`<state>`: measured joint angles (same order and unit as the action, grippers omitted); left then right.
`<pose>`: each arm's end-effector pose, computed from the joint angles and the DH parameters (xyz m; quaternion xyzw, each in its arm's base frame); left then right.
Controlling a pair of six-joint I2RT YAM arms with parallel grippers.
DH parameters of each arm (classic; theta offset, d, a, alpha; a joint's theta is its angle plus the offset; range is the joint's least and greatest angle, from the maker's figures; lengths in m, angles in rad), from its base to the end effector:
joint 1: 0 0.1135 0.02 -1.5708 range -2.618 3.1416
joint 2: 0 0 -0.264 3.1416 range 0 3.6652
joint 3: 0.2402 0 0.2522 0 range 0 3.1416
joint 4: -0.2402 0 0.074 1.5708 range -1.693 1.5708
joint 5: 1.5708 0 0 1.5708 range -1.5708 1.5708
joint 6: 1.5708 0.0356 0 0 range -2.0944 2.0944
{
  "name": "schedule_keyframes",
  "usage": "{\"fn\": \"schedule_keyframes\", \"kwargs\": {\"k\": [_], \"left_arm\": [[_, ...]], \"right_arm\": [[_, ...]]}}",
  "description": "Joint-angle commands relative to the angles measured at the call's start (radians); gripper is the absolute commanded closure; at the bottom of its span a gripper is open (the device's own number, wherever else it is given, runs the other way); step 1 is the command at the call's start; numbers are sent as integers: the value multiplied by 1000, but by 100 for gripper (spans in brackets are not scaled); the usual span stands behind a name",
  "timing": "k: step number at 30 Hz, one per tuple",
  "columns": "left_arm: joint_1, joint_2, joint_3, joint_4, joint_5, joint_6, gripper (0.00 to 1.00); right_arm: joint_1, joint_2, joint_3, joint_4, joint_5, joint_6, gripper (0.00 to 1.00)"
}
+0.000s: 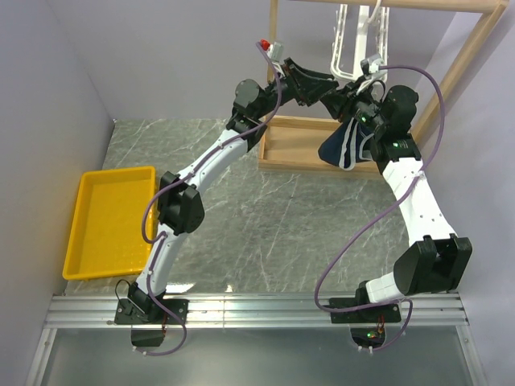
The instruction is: Clip the underwear to the hanger
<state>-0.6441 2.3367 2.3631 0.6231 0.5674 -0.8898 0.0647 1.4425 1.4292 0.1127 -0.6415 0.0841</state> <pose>0.4116 -0.3330 0.4331 0.1965 0.4543 -0.6864 0.5328 0.3319 0.0429 0.4422 -0.2275 0.6391 0.2633 0.6859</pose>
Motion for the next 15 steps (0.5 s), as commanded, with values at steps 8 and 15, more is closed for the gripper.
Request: {"fn": "schedule_keyframes", "kwargs": {"k": [8, 15], "left_arm": [[-6, 9, 31, 35, -24, -5, 72], [-5, 10, 33, 35, -24, 2, 97]], "right_arm": [[-8, -13, 50, -16, -20, -23, 100], [-8, -31, 39, -44, -11, -49, 76]]}}
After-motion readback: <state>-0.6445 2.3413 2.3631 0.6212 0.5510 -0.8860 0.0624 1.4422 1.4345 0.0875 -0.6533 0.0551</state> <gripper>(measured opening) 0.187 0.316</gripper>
